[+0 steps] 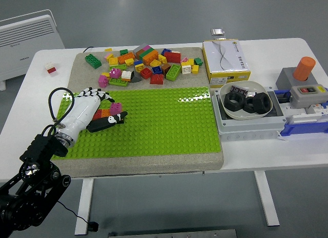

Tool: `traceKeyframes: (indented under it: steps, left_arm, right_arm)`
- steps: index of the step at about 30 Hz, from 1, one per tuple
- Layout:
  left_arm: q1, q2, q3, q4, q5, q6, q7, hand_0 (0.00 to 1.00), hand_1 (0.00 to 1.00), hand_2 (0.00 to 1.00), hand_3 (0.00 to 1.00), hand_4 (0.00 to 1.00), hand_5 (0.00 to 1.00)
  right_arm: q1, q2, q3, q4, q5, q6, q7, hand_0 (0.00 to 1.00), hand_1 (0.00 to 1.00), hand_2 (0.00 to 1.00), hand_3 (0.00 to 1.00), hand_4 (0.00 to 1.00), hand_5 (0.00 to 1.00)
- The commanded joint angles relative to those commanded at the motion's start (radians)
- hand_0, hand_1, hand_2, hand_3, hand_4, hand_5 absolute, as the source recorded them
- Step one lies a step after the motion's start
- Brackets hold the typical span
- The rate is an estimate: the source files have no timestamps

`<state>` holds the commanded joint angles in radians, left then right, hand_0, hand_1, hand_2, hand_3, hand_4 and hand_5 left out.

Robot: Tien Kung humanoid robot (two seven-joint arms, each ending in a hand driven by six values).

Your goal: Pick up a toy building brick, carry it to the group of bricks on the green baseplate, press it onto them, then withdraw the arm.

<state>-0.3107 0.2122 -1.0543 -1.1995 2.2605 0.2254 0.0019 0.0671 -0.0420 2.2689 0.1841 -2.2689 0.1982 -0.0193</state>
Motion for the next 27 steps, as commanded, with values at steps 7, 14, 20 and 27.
traceKeyframes:
  steps: [7, 14, 20, 27]
  left_arm:
    - [0.000, -0.003, -0.001, 0.013, -0.010, -0.005, -0.005, 0.997, 0.936, 0.858, 0.677, 0.890, 0.998]
    - [0.001, -0.009, -0.001, 0.027, -0.011, -0.007, -0.005, 0.996, 0.938, 0.861, 0.674, 0.889, 0.998]
    - [0.007, -0.011, 0.001, 0.030, -0.009, -0.007, -0.003, 0.996, 0.938, 0.861, 0.674, 0.888, 0.998]
    - [0.008, -0.010, 0.004, 0.035, -0.004, -0.005, -0.002, 0.996, 0.939, 0.862, 0.674, 0.884, 0.998]
  right_arm:
    - [0.002, 0.001, 0.000, -0.001, 0.000, 0.000, 0.000, 0.683, 0.658, 0.744, 0.735, 0.675, 0.998]
    - [0.003, 0.002, 0.000, -0.003, 0.000, -0.001, 0.001, 0.683, 0.658, 0.744, 0.735, 0.673, 0.998]
    - [0.002, 0.002, 0.000, -0.004, 0.000, -0.002, -0.001, 0.683, 0.658, 0.744, 0.735, 0.673, 0.998]
    - [0.003, 0.003, 0.000, -0.004, 0.000, -0.003, -0.005, 0.684, 0.658, 0.745, 0.736, 0.674, 0.998]
